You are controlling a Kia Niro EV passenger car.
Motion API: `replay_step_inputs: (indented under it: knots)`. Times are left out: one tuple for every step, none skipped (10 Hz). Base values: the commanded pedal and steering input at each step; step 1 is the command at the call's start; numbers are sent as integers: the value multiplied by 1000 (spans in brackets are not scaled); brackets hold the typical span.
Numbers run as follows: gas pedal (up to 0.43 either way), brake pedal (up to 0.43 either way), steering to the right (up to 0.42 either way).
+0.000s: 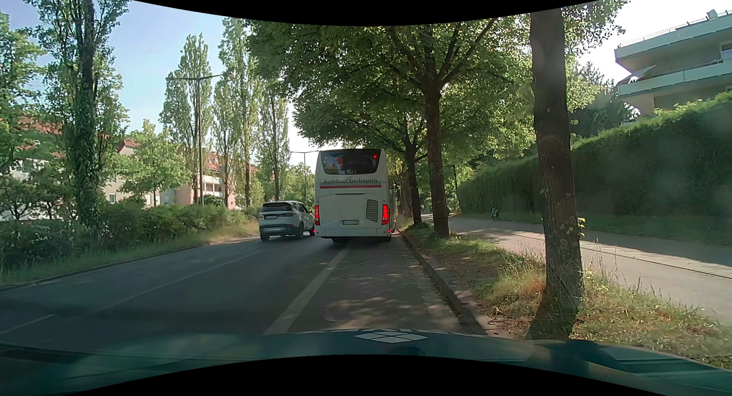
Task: Follow the waypoints while adhering to traffic rules and regulations
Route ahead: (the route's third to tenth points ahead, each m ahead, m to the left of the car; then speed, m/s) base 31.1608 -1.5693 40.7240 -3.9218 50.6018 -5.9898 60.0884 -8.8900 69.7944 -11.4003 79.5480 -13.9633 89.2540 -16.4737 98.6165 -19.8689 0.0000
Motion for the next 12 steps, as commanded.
replay_step_inputs:
  knots:
    - [0, 512, -34]
    - [0, 506, -34]
    - [0, 506, -34]
    - [0, 506, -34]
    - [0, 512, -34]
    - [0, 506, -34]
    - [0, 506, -34]
    - [0, 512, -34]
    - [0, 506, -34]
    - [0, 506, -34]
    - [0, 506, -34]
    - [0, 506, -34]
